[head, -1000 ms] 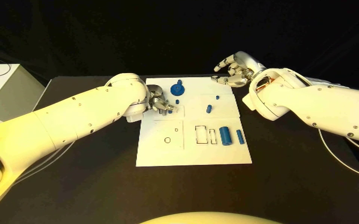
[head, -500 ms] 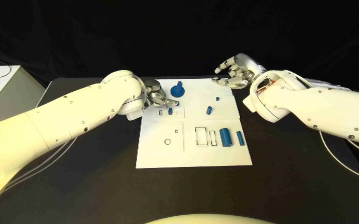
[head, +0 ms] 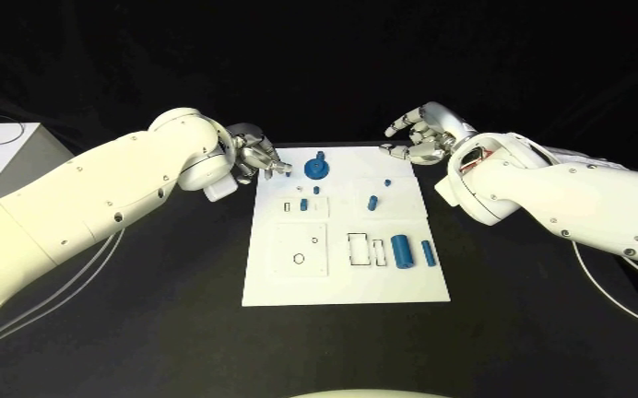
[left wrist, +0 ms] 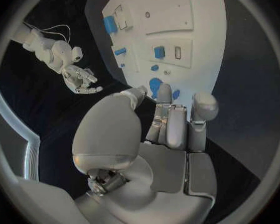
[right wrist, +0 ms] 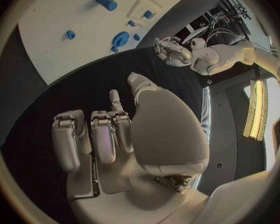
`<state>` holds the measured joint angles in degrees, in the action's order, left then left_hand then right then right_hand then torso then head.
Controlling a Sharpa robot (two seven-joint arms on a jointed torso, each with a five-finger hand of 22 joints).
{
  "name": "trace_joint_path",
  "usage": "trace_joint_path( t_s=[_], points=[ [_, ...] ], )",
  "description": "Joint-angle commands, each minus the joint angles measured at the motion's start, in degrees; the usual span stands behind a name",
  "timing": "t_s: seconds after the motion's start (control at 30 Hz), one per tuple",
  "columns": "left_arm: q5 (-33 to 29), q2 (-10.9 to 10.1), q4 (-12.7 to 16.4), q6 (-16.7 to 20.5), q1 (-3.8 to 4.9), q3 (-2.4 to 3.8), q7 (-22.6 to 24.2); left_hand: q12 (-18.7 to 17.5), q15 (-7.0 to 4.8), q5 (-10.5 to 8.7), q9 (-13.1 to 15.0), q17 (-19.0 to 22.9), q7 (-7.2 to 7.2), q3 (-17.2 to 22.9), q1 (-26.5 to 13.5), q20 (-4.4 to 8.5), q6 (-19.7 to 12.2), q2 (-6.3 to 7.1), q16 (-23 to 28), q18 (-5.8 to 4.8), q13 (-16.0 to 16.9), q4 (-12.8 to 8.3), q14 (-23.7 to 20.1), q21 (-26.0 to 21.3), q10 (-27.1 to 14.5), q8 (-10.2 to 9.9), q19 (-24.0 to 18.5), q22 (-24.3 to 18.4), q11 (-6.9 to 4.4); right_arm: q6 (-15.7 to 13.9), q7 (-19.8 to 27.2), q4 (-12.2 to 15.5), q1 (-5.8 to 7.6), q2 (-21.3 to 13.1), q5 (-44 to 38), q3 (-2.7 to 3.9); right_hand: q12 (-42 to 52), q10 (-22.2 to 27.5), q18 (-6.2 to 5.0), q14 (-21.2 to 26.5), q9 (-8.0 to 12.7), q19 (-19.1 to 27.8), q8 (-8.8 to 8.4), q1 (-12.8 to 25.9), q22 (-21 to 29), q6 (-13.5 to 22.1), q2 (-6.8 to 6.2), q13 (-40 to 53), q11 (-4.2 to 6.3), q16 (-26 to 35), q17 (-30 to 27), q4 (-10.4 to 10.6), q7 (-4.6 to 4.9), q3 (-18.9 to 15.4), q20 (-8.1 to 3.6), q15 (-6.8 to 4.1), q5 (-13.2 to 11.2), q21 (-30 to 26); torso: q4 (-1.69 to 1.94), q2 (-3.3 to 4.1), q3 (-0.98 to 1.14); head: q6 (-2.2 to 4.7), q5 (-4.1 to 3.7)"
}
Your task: Assemble the parts on the task board
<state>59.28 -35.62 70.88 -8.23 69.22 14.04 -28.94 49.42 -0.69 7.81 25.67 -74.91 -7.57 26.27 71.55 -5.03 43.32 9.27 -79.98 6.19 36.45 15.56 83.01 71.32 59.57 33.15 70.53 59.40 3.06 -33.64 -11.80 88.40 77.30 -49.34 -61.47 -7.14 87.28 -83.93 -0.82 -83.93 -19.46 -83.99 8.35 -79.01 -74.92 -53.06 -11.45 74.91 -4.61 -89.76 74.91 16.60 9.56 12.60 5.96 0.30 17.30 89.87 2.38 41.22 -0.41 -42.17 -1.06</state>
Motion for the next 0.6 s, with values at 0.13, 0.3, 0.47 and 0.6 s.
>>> trace_joint_path(
  t_s=[0.13, 0.3, 0.47, 0.6],
  points=[
    [-0.17, 1.0, -3.19, 2.36, 0.66, 0.38, 1.55, 0.27, 0.31, 0.07, -1.06, -3.5, -0.53, 0.76, 0.69, -0.25, 0.2, 0.82, -2.18, -0.27, -0.76, 0.18, 1.64, 2.48, 0.85, -1.33, 3.23, 4.0, 0.33, -0.86, 1.56, 0.17, -0.01, -0.27, 0.67, 0.03, -0.32, -2.91, 0.82, -5.96, -0.08, -6.01, 0.37, 0.58, -15.08, 0.02, -0.13, 12.09, -0.06, -0.09, 14.64, -0.07, -0.16, -0.29, 0.37, 0.14, 0.29, 0.13, -0.14, 0.25, -0.04, 0.79, 0.33],
    [1.73, 2.64, -6.55, 3.02, 1.35, 0.45, 1.47, 1.68, 0.33, -0.14, -0.95, -6.24, -0.43, -0.57, -2.82, -0.28, 2.13, 0.73, -4.41, -1.11, -1.12, 1.12, 3.3, 5.33, 2.53, -0.35, 6.11, 8.13, 0.31, -0.99, 1.68, 0.3, 0.03, -0.42, 0.8, 0.04, -0.34, -2.88, 0.82, -5.95, -0.08, -6.01, 0.37, 0.52, -15.08, 0.04, -0.08, 12.07, -0.05, -0.08, 14.61, -0.1, -0.16, -0.25, 0.37, 0.14, 0.33, 0.13, -0.11, 0.55, -0.08, 1.37, 0.46],
    [3.05, 4.76, -9.93, 1.92, 1.8, 0.39, 1.21, 2.69, 0.06, -0.12, -0.78, -7.55, -0.07, -2.69, -5.98, -0.03, 2.18, 0.58, -5.43, -1.46, -1.22, 1.2, 4.0, 6.59, 3.13, 0.33, 7.22, 9.93, 0.02, -1.08, 1.73, 0.45, 0.08, -0.51, 0.82, 0.05, -0.35, -2.87, 0.82, -5.96, -0.08, -6.01, 0.37, 0.48, -15.08, 0.05, -0.05, 12.07, -0.05, -0.09, 14.63, -0.12, -0.16, -0.21, 0.37, 0.14, 0.37, 0.13, -0.14, 0.88, -0.17, 1.72, 0.68],
    [4.29, 6.64, -12.67, 0.71, 2.01, -0.26, 0.96, 3.08, -0.01, -0.21, -0.68, -7.79, 0.06, -4.94, -8.28, 0.06, 1.86, 0.73, -5.64, -1.53, -1.38, 1.23, 4.1, 6.89, 3.01, 0.7, 7.35, 10.34, -0.05, -1.16, 1.76, 0.59, 0.14, -0.52, 0.75, 0.08, -0.32, -2.91, 0.82, -5.95, -0.08, -6.01, 0.36, 0.44, -15.08, 0.07, -0.03, 12.1, -0.05, -0.08, 14.6, -0.14, -0.16, -0.17, 0.37, 0.14, 0.45, 0.13, -0.28, 1.13, -0.2, 1.92, 0.74]
  ],
)
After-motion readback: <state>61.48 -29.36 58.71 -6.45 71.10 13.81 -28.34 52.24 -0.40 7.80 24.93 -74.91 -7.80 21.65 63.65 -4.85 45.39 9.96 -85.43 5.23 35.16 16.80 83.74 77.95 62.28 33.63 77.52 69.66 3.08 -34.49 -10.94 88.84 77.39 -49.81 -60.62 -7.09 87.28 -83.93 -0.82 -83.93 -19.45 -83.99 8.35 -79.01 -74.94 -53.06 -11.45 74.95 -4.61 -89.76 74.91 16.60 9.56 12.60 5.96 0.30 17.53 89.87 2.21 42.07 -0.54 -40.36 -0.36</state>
